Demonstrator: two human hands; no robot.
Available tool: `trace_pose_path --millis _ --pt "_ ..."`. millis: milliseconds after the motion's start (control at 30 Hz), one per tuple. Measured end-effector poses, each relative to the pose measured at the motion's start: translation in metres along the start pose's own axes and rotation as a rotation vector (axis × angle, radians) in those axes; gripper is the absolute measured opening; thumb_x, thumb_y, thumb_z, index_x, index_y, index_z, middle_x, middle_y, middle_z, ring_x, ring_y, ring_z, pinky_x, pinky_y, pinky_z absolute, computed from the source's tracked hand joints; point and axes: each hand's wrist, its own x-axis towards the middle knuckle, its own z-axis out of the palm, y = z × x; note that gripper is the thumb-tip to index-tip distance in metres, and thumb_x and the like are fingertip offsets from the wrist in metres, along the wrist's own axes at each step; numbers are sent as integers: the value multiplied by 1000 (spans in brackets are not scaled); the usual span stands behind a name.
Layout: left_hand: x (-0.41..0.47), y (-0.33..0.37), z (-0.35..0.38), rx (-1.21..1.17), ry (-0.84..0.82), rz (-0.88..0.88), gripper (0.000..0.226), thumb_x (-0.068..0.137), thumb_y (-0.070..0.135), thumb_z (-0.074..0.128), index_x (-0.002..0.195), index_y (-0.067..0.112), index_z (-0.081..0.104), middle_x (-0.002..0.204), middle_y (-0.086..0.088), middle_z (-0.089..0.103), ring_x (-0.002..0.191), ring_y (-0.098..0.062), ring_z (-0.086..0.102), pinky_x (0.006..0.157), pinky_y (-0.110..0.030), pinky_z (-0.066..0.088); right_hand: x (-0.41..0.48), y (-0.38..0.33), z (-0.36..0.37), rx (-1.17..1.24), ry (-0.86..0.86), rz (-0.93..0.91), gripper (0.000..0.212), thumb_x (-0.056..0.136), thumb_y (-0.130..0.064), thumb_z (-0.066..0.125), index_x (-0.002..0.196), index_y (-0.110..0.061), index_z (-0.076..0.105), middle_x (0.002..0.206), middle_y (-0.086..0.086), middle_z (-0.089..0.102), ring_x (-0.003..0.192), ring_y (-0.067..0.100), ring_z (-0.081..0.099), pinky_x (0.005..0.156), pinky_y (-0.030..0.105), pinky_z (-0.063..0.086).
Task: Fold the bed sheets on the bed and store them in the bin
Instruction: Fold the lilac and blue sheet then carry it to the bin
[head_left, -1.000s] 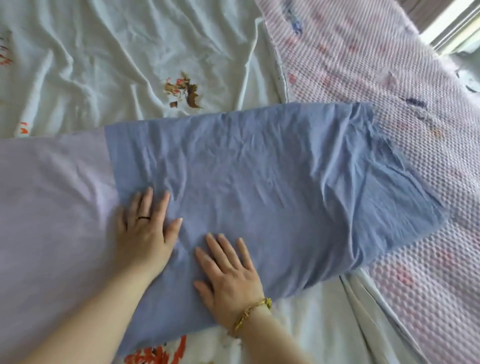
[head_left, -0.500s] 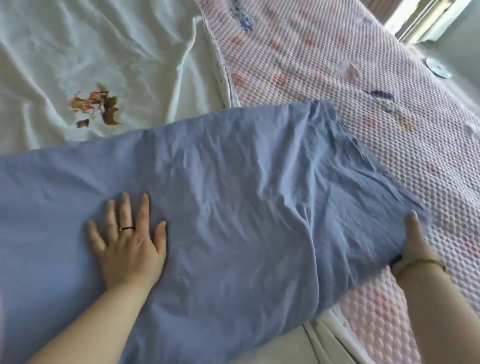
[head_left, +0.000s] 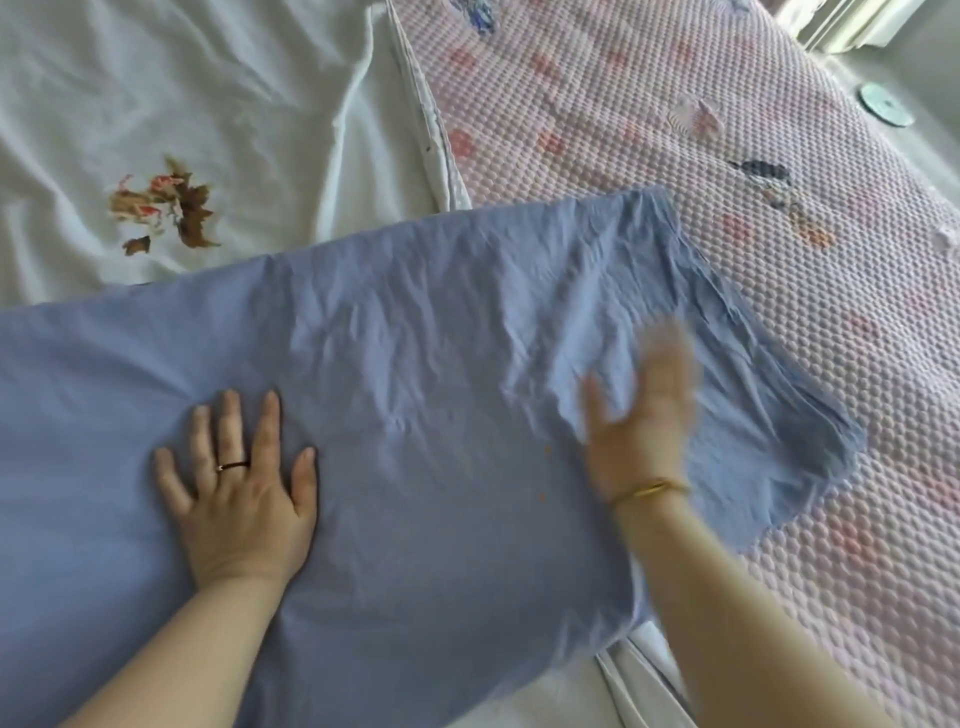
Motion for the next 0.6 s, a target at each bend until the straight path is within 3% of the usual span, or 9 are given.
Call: trace_pose_path --millis 67,100,133,233,300,367,433,533,600 --pt "-1 0 1 -2 36 8 60 85 39 31 131 5 48 136 -27 44 128 -42 31 101 -65 17 -20 -15 14 -96 -287 -500 59 81 -50 40 133 -22 38 140 9 44 129 29 42 107 39 22" --pt "-1 0 2 -8 57 13 59 85 39 32 131 6 47 136 -26 44 128 -42 32 102 -65 17 -17 -2 15 -195 -441 -523 66 78 -56 35 134 -21 38 139 6 46 127 26 46 107 41 25" --pt "0 -1 3 -12 75 14 59 85 39 32 131 6 47 136 -26 44 128 -42 32 102 -64 17 -6 13 11 -261 -600 -384 73 77 -61 30 138 -22 36 144 4 40 131 23 41 109 40 23" --pt "0 -1 5 -21 96 7 59 84 39 33 130 6 48 136 -25 44 128 -40 30 103 -62 17 26 92 -29 -510 -636 162 72 86 -61 19 147 -23 15 156 -1 8 143 17 7 116 35 -1" --pt "1 0 5 -27 119 7 58 84 39 33 130 6 49 135 -26 45 128 -38 28 102 -61 17 47 115 -52 -515 -552 498 61 97 -46 26 149 -18 9 156 4 -1 144 21 -1 116 38 -3" --pt "1 -2 7 -8 127 27 57 83 38 34 129 7 47 134 -26 46 127 -37 27 104 -56 15 60 89 -48 -464 -361 615 60 97 -31 34 148 -13 8 156 10 -5 143 25 -6 115 38 -6" --pt "3 -3 7 0 121 38 57 82 37 34 128 8 46 133 -27 47 125 -37 27 111 -44 3 69 35 -7 -316 -263 379 61 95 -29 42 147 -13 14 155 12 0 144 26 -2 114 36 -4" --pt "3 -3 3 12 66 29 56 80 37 34 128 11 42 130 -26 50 124 -35 28 111 -28 -14 50 -71 69 -93 -266 -485 60 84 -42 42 135 -11 45 144 18 37 133 33 35 110 41 14" --pt "6 -4 4 9 45 28 55 79 38 33 129 14 38 130 -26 51 123 -35 29 111 -28 -15 49 -102 95 -125 -390 -788 65 78 -49 32 127 -13 55 136 15 49 124 31 49 108 44 28"
